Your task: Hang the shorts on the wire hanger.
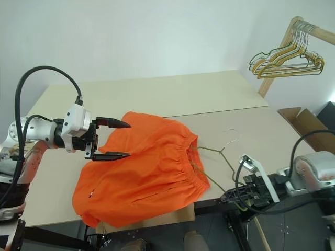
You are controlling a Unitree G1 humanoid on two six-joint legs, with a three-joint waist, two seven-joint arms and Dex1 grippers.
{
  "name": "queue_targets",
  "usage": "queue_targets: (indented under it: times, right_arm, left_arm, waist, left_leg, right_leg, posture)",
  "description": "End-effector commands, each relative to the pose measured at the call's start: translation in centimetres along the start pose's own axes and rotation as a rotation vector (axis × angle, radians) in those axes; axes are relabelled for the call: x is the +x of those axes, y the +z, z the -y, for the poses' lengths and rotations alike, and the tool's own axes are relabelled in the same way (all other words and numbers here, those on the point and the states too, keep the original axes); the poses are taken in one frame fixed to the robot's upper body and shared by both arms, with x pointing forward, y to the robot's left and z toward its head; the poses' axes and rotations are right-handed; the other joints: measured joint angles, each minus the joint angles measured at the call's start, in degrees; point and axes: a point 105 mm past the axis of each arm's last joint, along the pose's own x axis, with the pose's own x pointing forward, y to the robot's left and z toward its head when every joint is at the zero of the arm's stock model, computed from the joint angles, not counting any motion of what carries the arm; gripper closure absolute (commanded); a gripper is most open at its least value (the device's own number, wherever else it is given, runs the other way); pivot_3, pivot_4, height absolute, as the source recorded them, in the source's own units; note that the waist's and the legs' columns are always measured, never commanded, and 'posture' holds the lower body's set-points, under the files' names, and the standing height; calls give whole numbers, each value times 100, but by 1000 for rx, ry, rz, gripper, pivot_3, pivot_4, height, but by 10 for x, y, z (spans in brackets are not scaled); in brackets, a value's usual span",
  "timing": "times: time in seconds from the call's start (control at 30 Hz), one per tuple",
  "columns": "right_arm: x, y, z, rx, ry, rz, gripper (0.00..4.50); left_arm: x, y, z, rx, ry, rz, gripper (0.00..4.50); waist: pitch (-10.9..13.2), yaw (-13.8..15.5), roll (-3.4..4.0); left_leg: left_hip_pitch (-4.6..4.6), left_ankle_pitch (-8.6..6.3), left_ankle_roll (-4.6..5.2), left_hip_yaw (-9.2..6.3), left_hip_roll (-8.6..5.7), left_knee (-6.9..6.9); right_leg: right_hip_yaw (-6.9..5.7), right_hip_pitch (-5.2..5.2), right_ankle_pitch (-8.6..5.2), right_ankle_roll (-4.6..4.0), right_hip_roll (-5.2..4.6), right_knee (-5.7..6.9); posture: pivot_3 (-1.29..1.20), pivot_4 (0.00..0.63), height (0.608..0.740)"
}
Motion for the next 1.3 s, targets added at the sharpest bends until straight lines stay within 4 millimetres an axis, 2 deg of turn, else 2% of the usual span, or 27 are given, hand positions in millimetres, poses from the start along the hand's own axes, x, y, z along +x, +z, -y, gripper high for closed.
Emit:
queue_targets:
  times: [0.03, 0.1, 0.3, 0.4, 0.63, 0.73, 0.83, 0.93, 1.03, 1.3]
  right_arm:
    - [-1, 20, 7, 24, -48, 61, 4500]
    - [4, 26, 12, 43, -56, 80, 4500]
    - [16, 24, -7, -13, 56, 43, 4500]
    - [23, 33, -1, 4, 35, 64, 4500]
    - [21, 61, 5, 23, 21, 198, 4500]
    - [21, 69, 9, 30, 0, 247, 4500]
    - [20, 71, 3, -15, 5, 269, 4500]
    - [18, 69, -1, -119, -37, 280, 4500]
    - [17, 73, -6, -310, -147, 308, 4500]
    - [15, 105, -50, -878, -410, 374, 4500]
  left_arm:
    - [-7, 12, -2, 49, 21, 6, 32]
    - [-8, 13, -2, 50, 24, 1, 32]
    - [-10, 14, -2, 49, 26, -3, 32]
    - [-10, 15, -1, 48, 24, -2, 32]
    - [-10, 16, -2, 52, 22, -1, 32]
    - [-9, 16, -2, 53, 22, 1, 32]
    - [-9, 17, -2, 55, 17, 5, 32]
    - [-10, 17, -3, 56, 17, 4, 32]
    - [-10, 16, -5, 57, 19, 4, 32]
    - [-11, 18, -20, 96, 5, -6, 32]
  waist:
    - [7, 11, 6]
    - [9, 33, 7]
    - [9, 149, 7]
    - [9, 162, 7]
    - [9, 169, 7]
    - [9, 169, 6]
    - [9, 165, 7]
    - [9, 162, 7]
    - [9, 161, 7]
    - [8, 53, 8]
  left_leg:
    - [0, 0, 0, 1, -1, -1]
    - [-3, 0, 0, 0, -2, -1]
    - [-6, 0, 0, -1, -3, 0]
    - [-3, 0, 0, -1, -1, 0]
    - [-2, 0, 0, 1, -4, 0]
    - [-3, 0, 0, 0, -4, 0]
    - [-2, 0, 0, 0, -4, 0]
    - [-5, 0, 0, 0, -4, 0]
    - [-5, 0, 0, 0, -4, 0]
    - [-5, 0, -1, 1, -1, 0]
  right_leg:
    - [1, -1, 0, 0, 0, 0]
    - [0, -4, 0, 0, -1, 1]
    - [-1, -6, 0, 0, -1, 0]
    - [-2, -5, 0, 0, 1, 2]
    - [1, -7, 1, -1, 0, 5]
    - [-1, -6, 1, -2, -1, 3]
    - [0, -7, 1, -2, 0, 7]
    - [0, -8, 1, -2, 0, 6]
    - [0, -9, 1, -1, -1, 6]
    - [-2, -12, 0, -1, 3, 6]
  posture:
    - [-130, 65, 740]
    - [-121, 64, 740]
    - [-105, 57, 740]
    - [-103, 54, 740]
    - [-107, 44, 740]
    - [-110, 42, 740]
    - [-114, 41, 740]
    - [-124, 39, 740]
    - [-135, 37, 740]
    - [-180, 21, 740]
